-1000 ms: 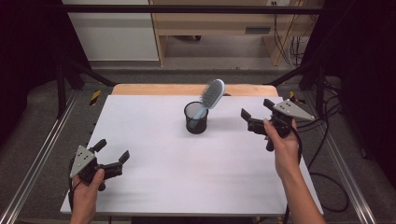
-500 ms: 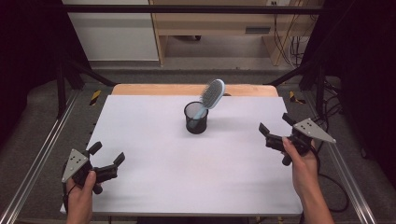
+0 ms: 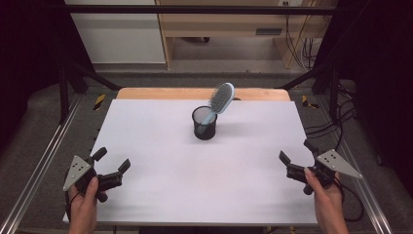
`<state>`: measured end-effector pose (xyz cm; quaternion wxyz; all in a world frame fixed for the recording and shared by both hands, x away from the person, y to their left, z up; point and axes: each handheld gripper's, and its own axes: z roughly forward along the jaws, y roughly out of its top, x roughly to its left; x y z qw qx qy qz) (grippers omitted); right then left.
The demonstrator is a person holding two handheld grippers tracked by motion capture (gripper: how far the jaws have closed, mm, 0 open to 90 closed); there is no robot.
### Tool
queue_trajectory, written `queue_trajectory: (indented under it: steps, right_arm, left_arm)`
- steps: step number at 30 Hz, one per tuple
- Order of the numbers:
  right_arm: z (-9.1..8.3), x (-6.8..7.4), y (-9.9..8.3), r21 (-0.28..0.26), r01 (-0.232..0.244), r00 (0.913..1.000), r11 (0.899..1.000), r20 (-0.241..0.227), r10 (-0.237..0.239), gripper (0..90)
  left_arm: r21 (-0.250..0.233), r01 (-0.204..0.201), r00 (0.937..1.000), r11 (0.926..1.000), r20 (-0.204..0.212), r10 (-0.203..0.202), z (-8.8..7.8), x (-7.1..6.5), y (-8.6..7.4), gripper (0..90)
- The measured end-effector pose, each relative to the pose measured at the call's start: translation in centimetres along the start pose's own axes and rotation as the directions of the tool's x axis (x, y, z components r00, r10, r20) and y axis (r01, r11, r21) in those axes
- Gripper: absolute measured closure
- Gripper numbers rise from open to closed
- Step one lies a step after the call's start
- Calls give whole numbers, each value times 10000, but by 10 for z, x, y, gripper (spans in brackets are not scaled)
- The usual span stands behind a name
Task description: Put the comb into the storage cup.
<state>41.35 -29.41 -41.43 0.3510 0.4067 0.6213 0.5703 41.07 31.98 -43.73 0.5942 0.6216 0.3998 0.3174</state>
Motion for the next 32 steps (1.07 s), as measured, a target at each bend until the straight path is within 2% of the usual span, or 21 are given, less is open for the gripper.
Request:
queue_trajectory:
  steps: [2,7,9,14,17,23,28,32]
  right_arm:
    - [-2,1,-7,19,-11,10000,10000,57,11,37]
    - [-2,8,-24,219,82,9999,9997,-145,-79,33]
    - [1,12,-29,233,199,9994,9995,-283,-193,31]
    - [8,20,-36,251,168,9977,9995,-666,-151,30]
    - [13,25,-39,209,224,9959,9995,-882,-205,30]
    - [27,31,-43,395,388,9900,9985,-1373,-331,36]
    - [42,31,-45,505,97,9912,9987,-1323,-30,40]
    - [42,36,-48,712,414,9909,9966,-1308,-318,40]
  left_arm:
    - [-25,-15,10000,10000,13,15,-1,0,0,13]
    - [-132,135,9999,9998,19,-135,-6,-4,0,16]
    - [-141,-102,9999,9998,63,103,-9,-7,1,12]
    - [-202,-114,9999,9997,28,114,-10,-8,0,11]
    - [-177,-369,9993,9992,-87,367,-9,-8,0,12]
    - [-3,-558,9984,9984,-21,558,-5,-11,-2,11]
    - [54,-522,9986,9986,-81,522,-3,-11,-4,12]
    - [101,-494,9988,9987,-27,494,-1,-11,-4,12]
